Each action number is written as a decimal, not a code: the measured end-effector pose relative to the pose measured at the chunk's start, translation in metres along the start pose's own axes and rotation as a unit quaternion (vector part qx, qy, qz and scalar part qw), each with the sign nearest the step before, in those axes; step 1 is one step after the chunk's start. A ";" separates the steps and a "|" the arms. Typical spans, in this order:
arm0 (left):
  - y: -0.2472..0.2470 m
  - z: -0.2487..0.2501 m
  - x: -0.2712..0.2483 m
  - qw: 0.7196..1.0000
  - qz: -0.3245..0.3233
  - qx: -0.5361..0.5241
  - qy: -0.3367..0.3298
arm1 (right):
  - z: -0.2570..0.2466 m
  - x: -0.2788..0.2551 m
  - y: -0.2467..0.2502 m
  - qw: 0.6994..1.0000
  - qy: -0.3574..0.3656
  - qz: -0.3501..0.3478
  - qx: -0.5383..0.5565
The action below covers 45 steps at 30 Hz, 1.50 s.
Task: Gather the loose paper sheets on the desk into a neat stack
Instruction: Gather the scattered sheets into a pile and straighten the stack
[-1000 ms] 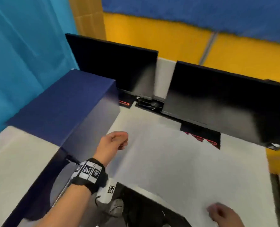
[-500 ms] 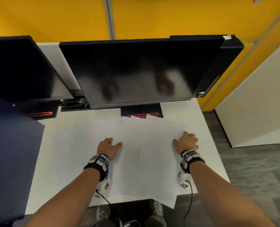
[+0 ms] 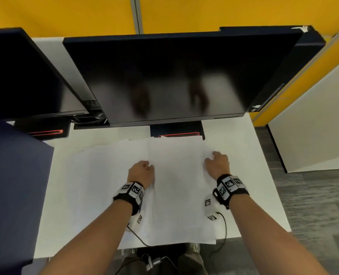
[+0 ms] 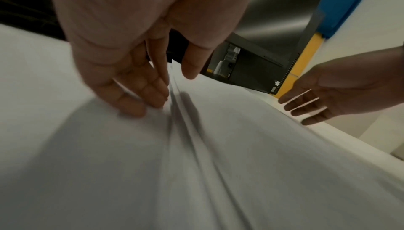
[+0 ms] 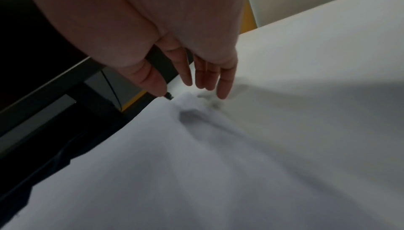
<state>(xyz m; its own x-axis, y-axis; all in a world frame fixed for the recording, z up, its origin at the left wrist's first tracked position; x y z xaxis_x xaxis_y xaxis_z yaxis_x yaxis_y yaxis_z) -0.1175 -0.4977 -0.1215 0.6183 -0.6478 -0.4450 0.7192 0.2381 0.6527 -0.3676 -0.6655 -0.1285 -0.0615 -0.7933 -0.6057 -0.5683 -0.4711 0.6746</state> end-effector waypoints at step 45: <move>0.054 -0.101 -0.012 0.980 0.102 0.126 0.114 | 0.016 -0.051 -0.054 0.993 0.032 0.003 -0.111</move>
<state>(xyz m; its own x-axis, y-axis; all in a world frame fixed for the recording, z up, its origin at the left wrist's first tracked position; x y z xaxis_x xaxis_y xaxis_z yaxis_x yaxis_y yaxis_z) -0.0545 -0.4038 -0.1430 0.8160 -0.4205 -0.3967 0.4903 0.1398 0.8603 -0.3468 -0.5939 -0.1405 -0.0074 -0.8162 -0.5777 -0.3729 -0.5338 0.7590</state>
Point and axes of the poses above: each hand's wrist, its own x-axis towards the middle knuckle, its own y-axis out of the back of the hand, z = x × y, the point moved 6 cm from there along x, towards the middle knuckle, and after that the axes turned 6 degrees about -y, right-handed, at the moved point
